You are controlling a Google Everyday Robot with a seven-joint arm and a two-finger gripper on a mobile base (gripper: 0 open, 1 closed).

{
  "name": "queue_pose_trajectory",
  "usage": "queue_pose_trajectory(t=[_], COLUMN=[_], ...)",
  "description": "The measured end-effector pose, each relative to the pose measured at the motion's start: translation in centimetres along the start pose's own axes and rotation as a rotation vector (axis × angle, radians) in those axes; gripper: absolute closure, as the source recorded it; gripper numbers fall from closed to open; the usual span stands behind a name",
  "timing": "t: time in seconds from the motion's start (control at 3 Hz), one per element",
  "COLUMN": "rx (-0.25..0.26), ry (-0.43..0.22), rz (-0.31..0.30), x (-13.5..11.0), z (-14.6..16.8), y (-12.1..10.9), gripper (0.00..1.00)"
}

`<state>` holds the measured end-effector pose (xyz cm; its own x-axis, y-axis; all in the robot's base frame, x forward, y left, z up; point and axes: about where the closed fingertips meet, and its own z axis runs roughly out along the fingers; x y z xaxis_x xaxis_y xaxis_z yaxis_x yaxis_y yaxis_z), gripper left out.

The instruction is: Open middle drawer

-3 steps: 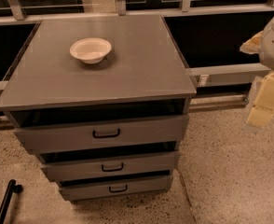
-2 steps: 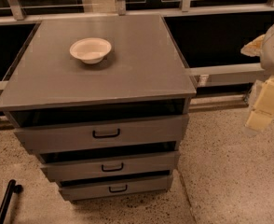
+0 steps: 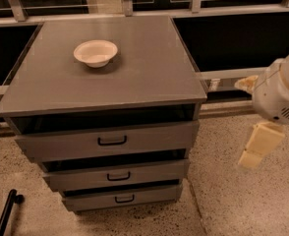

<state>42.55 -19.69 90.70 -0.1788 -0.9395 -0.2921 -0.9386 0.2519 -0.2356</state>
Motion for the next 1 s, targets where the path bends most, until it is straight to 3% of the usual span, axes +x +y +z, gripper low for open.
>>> queue_pose_trajectory(t=[0.33,0.67,1.0], rx=[-0.05,-0.05,-0.1], ry=[-0.014,-0.014,-0.024], rz=[-0.003,-0.003,-0.037], x=[0.3,0.3,1.1], z=[3.2,3.2,7.2], y=[1.9,1.9,3.9], gripper=[0.0,0.0,0.0])
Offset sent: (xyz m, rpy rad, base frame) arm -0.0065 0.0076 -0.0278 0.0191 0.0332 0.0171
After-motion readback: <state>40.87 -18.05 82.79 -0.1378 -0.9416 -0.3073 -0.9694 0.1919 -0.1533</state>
